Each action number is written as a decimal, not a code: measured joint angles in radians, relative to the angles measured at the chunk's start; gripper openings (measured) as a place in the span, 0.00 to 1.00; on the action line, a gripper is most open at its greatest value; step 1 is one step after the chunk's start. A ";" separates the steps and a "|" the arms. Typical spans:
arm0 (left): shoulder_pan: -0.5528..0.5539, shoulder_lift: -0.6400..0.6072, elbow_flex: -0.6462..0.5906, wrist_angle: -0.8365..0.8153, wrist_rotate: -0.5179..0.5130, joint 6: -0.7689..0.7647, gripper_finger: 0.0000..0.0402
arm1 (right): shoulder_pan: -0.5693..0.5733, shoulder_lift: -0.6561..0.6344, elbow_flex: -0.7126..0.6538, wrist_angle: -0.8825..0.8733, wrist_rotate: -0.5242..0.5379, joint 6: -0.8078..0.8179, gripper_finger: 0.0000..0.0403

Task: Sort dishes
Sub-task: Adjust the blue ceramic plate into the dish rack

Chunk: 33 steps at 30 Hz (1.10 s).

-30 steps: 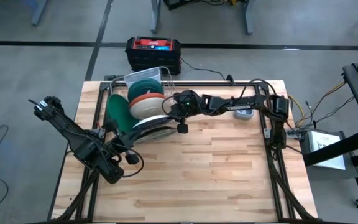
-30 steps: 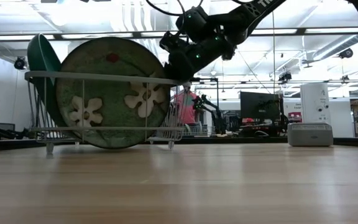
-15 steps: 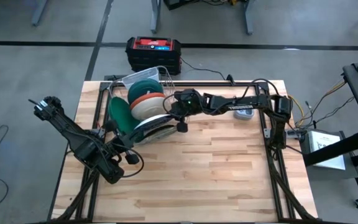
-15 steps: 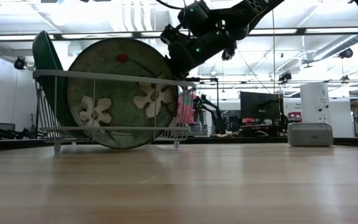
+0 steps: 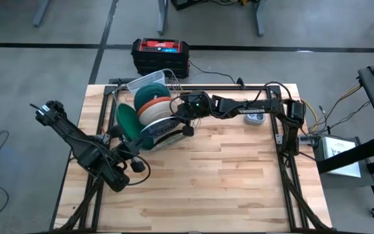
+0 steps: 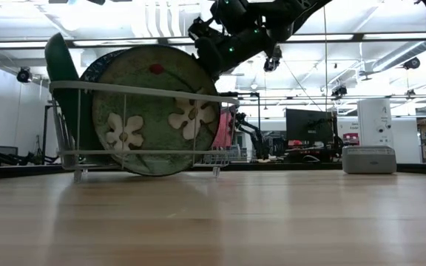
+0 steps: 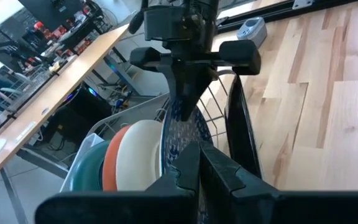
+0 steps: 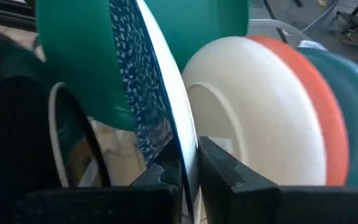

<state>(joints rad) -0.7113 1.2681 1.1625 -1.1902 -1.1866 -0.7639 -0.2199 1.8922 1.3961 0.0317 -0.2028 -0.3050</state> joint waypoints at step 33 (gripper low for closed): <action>0.000 0.001 0.000 -0.006 0.068 -0.005 0.00 | 0.022 0.012 0.017 -0.027 0.032 -0.092 0.00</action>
<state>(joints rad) -0.7116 1.2694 1.1625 -1.1963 -1.1183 -0.7685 -0.1983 1.9038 1.4128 0.0048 -0.1704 -0.3973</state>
